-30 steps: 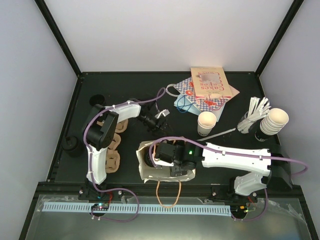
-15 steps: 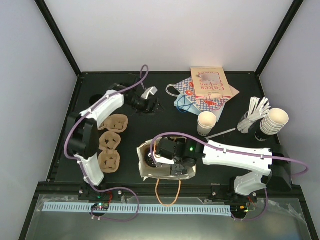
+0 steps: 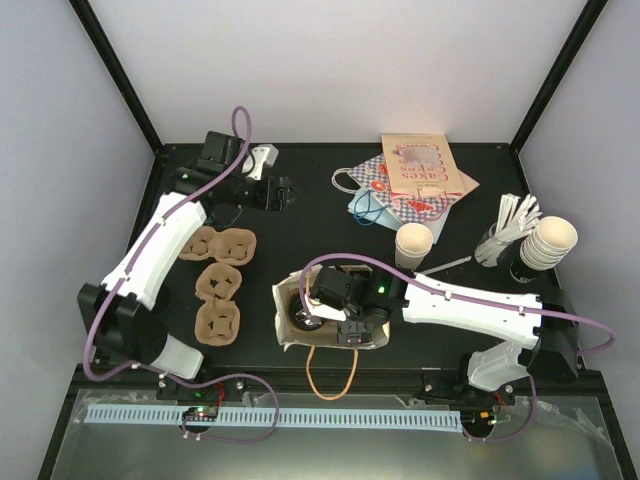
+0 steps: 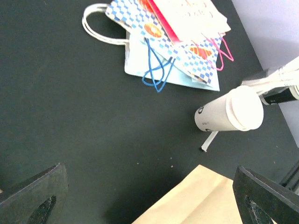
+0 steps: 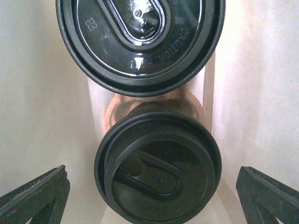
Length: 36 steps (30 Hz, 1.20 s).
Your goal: Pack the takeout coffee
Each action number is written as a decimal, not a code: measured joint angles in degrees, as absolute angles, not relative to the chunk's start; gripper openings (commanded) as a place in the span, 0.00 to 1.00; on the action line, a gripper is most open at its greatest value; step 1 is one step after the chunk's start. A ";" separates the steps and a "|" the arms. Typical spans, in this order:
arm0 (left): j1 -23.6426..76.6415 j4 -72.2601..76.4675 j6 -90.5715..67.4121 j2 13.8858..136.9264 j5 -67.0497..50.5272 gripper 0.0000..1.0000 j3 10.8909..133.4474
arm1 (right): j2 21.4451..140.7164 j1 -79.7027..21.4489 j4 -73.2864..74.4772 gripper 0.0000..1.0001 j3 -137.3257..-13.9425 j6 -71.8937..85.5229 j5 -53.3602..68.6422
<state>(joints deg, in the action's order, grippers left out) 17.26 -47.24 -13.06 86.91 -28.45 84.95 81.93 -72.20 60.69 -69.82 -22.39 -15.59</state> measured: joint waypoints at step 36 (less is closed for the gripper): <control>23.94 -45.12 -10.24 50.46 -27.79 0.96 63.31 | 83.85 -63.61 54.98 1.00 -76.25 -22.55 -12.95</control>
